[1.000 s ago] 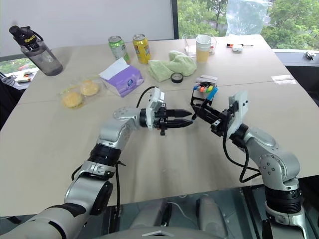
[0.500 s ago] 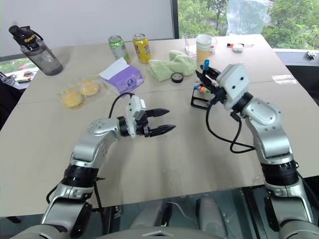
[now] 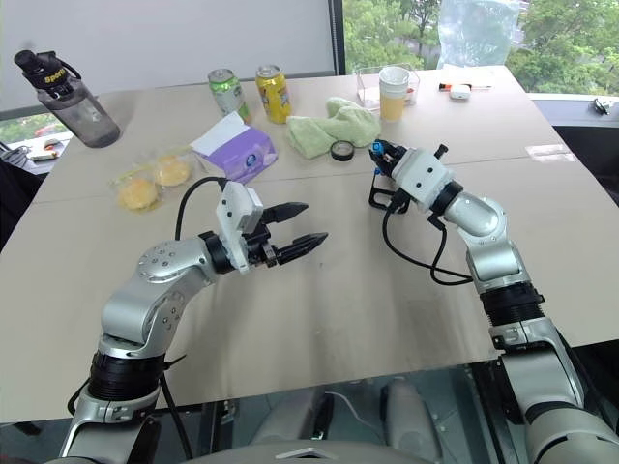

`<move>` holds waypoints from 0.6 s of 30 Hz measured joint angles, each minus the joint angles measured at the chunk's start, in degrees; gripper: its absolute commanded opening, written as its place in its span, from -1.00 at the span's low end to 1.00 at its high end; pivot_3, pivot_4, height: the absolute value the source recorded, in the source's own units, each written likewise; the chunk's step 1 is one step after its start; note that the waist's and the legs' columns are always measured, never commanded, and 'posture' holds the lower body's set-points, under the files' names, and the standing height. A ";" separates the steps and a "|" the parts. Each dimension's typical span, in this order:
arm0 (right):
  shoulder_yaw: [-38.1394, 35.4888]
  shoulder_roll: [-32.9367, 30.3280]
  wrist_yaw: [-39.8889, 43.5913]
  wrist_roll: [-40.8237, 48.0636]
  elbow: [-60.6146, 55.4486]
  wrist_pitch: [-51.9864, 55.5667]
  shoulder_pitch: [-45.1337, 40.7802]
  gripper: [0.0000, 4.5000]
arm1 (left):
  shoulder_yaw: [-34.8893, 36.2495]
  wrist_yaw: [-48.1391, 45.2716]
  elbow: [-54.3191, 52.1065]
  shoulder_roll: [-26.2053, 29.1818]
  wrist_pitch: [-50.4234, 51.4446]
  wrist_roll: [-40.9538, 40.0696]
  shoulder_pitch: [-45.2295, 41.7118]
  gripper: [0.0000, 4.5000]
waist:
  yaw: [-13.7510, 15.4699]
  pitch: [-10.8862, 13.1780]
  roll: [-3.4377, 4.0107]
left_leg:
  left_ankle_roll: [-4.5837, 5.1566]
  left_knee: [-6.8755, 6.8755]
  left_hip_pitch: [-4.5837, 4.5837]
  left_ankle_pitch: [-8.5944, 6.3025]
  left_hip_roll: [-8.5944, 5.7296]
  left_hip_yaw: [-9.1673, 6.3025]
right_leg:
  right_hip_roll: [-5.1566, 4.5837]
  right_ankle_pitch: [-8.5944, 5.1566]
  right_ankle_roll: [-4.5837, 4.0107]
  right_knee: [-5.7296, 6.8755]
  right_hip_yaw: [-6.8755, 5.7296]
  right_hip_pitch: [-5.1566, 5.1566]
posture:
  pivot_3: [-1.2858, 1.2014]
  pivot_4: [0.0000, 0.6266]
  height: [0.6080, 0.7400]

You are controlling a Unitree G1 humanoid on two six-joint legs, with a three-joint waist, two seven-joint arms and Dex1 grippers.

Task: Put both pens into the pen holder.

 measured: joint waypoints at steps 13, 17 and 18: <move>-0.18 0.46 -1.97 -3.82 12.77 -6.32 -4.92 0.99 | 3.78 0.16 2.86 2.79 -2.15 -2.35 1.13 0.60 | -0.15 0.02 0.03 | -0.01 -0.15 0.03 0.01 0.01 0.02 | 0.01 0.00 -0.01 -0.07 0.01 -0.01 | 0.03 -0.52 1.00; -0.30 0.49 -2.72 -3.90 13.23 -7.66 -5.39 0.99 | 4.61 -1.23 5.68 3.68 -4.40 -2.38 1.18 0.60 | -0.15 0.02 0.04 | -0.01 -0.21 0.02 0.01 0.01 0.02 | 0.00 0.00 -0.01 -0.17 0.01 -0.01 | 0.03 -0.52 1.00; -0.30 0.52 -2.67 -3.77 13.19 -7.80 -5.38 0.99 | 4.60 -1.52 5.93 3.74 -4.76 -2.38 1.20 0.60 | -0.16 0.02 0.04 | -0.01 -0.23 0.01 0.01 0.01 0.02 | 0.00 0.00 -0.01 -0.21 0.01 -0.01 | 0.03 -0.52 1.00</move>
